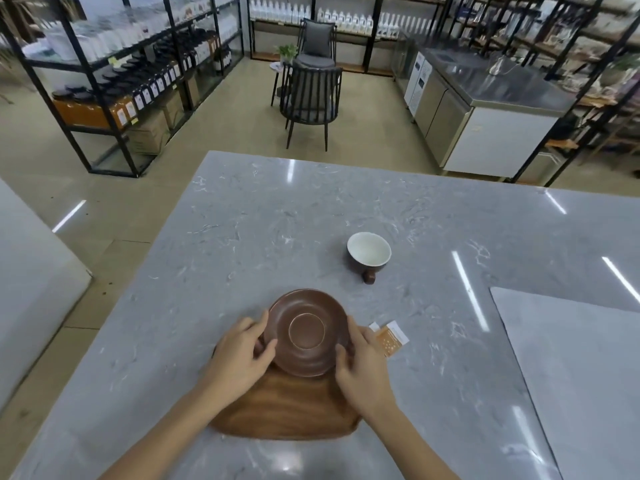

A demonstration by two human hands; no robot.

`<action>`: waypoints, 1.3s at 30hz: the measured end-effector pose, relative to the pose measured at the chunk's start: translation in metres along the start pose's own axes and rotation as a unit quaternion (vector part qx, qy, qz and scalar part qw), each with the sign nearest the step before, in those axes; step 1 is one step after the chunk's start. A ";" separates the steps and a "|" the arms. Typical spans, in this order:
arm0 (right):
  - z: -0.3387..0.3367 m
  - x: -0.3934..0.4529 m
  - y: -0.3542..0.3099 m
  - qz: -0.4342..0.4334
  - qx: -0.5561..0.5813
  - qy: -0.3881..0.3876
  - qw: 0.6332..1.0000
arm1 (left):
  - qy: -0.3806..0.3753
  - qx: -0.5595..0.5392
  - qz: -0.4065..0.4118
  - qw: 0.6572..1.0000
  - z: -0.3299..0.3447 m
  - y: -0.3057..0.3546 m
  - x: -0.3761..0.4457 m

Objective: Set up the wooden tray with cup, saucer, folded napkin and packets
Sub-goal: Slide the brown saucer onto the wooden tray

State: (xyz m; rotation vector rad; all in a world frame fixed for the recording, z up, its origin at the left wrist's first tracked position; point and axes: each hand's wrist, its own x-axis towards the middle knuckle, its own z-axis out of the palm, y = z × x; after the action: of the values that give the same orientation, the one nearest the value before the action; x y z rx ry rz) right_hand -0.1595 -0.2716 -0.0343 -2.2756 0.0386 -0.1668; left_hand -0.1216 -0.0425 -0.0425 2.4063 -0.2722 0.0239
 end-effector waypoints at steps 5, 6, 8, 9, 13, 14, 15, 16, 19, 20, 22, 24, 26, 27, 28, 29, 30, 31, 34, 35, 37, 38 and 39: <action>0.002 -0.032 0.003 0.005 0.009 0.002 1.000 | -0.012 -0.035 -0.017 0.999 0.006 0.001 -0.036; 0.003 -0.037 0.004 0.010 0.012 0.000 1.000 | -0.014 -0.042 -0.025 0.999 0.007 0.002 -0.041; 0.006 -0.045 0.005 0.021 0.008 -0.006 1.000 | -0.016 -0.047 -0.035 0.998 0.008 0.002 -0.047; 0.007 -0.048 0.004 0.026 0.003 -0.007 1.000 | -0.016 -0.045 -0.036 0.998 0.008 0.002 -0.049; 0.012 -0.056 -0.001 0.042 -0.017 -0.001 0.999 | -0.014 -0.040 -0.036 0.998 0.006 0.002 -0.053; 0.013 -0.057 -0.002 0.042 -0.017 0.001 0.999 | -0.013 -0.038 -0.037 0.999 0.006 0.002 -0.054; 0.014 -0.059 -0.003 0.041 -0.017 0.001 0.999 | -0.013 -0.037 -0.038 0.999 0.006 0.002 -0.056; 0.014 -0.060 -0.004 0.041 -0.018 -0.001 0.999 | -0.013 -0.036 -0.039 0.999 0.007 0.003 -0.057; 0.016 -0.063 -0.004 0.049 -0.024 -0.007 0.998 | -0.016 -0.035 -0.043 0.998 0.008 0.003 -0.060; 0.017 -0.064 -0.004 0.055 -0.023 -0.009 0.998 | -0.015 -0.034 -0.044 0.998 0.008 0.003 -0.062; 0.017 -0.066 -0.005 0.065 -0.022 -0.012 0.998 | -0.014 -0.033 -0.044 0.998 0.008 0.003 -0.063; 0.017 -0.067 -0.005 0.067 -0.027 -0.012 0.997 | -0.013 -0.030 -0.041 0.999 0.008 0.003 -0.064; 0.017 -0.068 -0.005 0.067 -0.030 -0.011 0.997 | -0.011 -0.026 -0.038 0.999 0.008 0.002 -0.064; 0.017 -0.068 -0.004 0.067 -0.030 -0.010 0.997 | -0.011 -0.024 -0.037 0.999 0.008 0.002 -0.064; 0.018 -0.068 -0.004 0.068 -0.028 -0.009 0.997 | -0.011 -0.022 -0.037 0.999 0.008 0.002 -0.064; 0.018 -0.068 -0.003 0.068 -0.027 -0.009 0.997 | -0.011 -0.020 -0.038 0.999 0.007 0.001 -0.064; 0.019 -0.069 -0.003 0.068 -0.026 -0.008 0.997 | -0.012 -0.019 -0.039 0.999 0.007 0.001 -0.063; 0.020 -0.069 -0.002 0.068 -0.027 -0.007 0.997 | -0.013 -0.018 -0.040 0.999 0.007 0.001 -0.063; 0.022 -0.069 0.001 0.069 -0.028 -0.001 0.997 | -0.010 -0.018 -0.041 0.999 0.007 0.002 -0.062; 0.023 -0.070 0.002 0.069 -0.030 -0.001 0.997 | -0.010 -0.020 -0.040 0.999 0.007 0.002 -0.062; 0.024 -0.070 0.003 0.072 -0.031 0.001 0.997 | -0.010 -0.024 -0.039 0.999 0.007 0.001 -0.062; 0.025 -0.070 0.003 0.072 -0.029 0.002 0.997 | -0.010 -0.024 -0.038 0.999 0.007 0.001 -0.061; 0.025 -0.069 0.004 0.073 -0.028 0.003 0.997 | -0.010 -0.026 -0.038 0.999 0.007 0.001 -0.061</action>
State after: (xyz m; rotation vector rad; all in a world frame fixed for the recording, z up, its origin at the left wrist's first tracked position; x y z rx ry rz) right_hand -0.2247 -0.2495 -0.0610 -2.3169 0.2149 -0.0977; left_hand -0.1822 -0.0364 -0.0530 2.3651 -0.1895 -0.0412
